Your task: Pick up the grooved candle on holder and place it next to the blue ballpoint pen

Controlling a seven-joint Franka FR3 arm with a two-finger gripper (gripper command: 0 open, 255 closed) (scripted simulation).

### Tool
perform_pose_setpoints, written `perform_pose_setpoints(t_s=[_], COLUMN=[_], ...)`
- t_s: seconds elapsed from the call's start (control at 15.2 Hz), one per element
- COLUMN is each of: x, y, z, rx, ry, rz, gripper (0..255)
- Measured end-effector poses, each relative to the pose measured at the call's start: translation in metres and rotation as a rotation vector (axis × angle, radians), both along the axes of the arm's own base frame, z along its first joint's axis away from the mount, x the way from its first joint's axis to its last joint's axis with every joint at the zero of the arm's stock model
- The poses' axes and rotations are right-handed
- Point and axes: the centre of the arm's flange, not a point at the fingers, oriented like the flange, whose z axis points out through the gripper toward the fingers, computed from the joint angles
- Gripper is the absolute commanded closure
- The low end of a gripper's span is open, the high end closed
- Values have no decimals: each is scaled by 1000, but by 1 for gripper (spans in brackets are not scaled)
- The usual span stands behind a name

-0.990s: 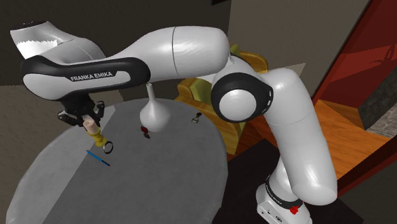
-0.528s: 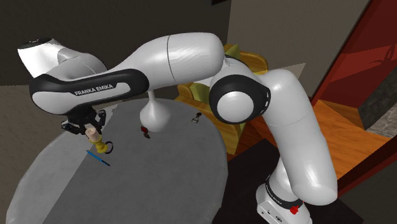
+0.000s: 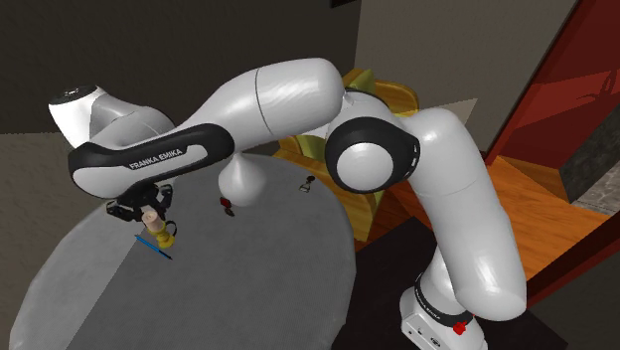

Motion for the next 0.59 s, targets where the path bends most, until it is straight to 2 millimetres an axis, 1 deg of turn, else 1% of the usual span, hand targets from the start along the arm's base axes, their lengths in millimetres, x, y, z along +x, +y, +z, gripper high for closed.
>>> perform_pose_setpoints(t_s=[0.59], x=[0], y=[0], z=[-47], rx=[0], ry=[0], rz=[0], gripper=[255])
